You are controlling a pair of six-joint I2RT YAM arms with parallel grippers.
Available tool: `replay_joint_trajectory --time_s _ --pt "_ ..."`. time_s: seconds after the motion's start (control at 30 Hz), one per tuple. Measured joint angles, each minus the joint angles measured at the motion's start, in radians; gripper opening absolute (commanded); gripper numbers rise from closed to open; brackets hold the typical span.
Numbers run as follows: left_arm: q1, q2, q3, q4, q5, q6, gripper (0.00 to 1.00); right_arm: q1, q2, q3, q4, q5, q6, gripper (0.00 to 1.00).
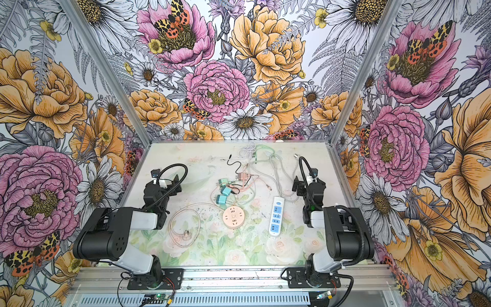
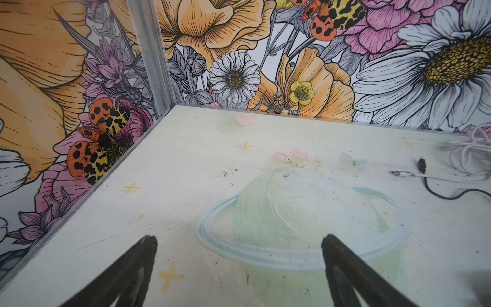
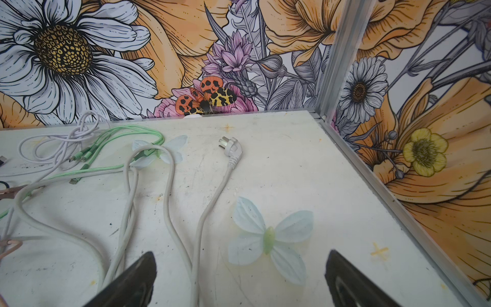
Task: Insert the plug
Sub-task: 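Raise both arms from rest and move them toward the cables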
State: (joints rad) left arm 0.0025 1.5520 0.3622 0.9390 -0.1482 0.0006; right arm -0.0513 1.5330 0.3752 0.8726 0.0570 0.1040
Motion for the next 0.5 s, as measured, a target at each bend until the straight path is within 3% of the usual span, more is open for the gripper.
replay_joint_trajectory --time_s 0.33,0.5 --pt "0.0 0.0 0.002 -0.008 0.022 0.0 0.99 0.0 0.0 0.0 0.0 0.0 0.0 0.99" --pt "-0.017 -0.057 0.055 -0.156 0.018 0.011 0.99 0.0 0.0 0.0 0.0 0.001 0.0 0.99"
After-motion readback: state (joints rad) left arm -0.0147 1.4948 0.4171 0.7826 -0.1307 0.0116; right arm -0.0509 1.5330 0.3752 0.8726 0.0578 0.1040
